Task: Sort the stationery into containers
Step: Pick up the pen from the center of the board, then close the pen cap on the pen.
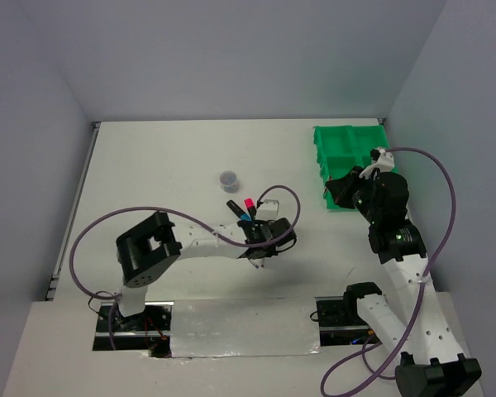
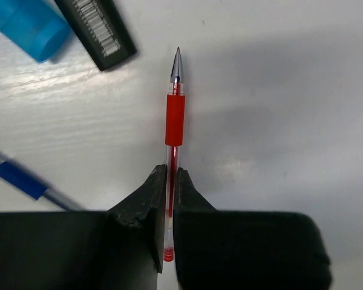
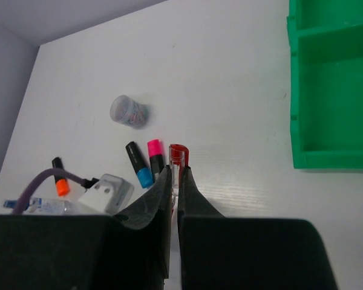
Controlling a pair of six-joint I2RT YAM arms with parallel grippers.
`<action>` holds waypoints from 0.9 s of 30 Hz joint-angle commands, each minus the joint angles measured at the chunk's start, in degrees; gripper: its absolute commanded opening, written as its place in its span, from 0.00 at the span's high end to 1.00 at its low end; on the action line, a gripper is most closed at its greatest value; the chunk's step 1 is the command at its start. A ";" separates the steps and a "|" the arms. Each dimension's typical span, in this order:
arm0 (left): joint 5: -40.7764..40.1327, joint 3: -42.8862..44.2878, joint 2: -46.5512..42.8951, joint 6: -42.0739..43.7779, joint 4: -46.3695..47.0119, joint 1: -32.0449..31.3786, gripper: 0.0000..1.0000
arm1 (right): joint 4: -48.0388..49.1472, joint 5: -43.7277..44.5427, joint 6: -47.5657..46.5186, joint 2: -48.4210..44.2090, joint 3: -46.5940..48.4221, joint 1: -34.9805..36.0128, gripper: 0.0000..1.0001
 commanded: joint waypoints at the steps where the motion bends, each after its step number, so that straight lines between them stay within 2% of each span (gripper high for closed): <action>1: 0.13 -5.80 -10.58 6.39 8.94 -2.61 1.00 | 6.77 -7.11 3.22 -4.01 -2.95 -1.40 1.00; 6: 1.52 -15.74 -24.81 15.61 23.00 -5.42 1.00 | 12.30 -5.01 9.71 -10.17 -6.20 -1.22 1.00; 7: 2.23 -17.67 -26.84 16.86 29.81 -6.47 1.00 | 13.89 -3.61 11.30 -11.83 -7.52 -1.22 1.00; 9: 5.47 -23.21 -32.47 19.58 35.83 -7.36 1.00 | 18.45 -0.09 17.07 -17.63 -11.72 -1.22 1.00; 11: 8.11 -26.11 -35.54 20.12 41.38 -8.24 1.00 | 18.12 2.37 19.91 -20.45 -12.80 -1.14 1.00; 15: 12.15 -27.71 -37.66 23.62 47.00 -9.47 1.00 | 15.75 1.95 26.14 -21.86 -13.76 -1.22 1.00; 18: 15.05 -29.38 -38.90 25.30 51.84 -10.09 1.00 | 18.46 -0.94 30.10 -24.68 -17.01 -1.22 1.00; 24: 22.43 -30.61 -39.60 30.48 57.82 -10.17 1.00 | 19.70 -10.33 32.22 -26.70 -17.46 -1.22 1.00; 27: 22.45 -30.96 -40.39 31.98 58.70 -10.26 1.00 | 18.65 -11.68 33.63 -28.63 -18.16 -1.22 1.00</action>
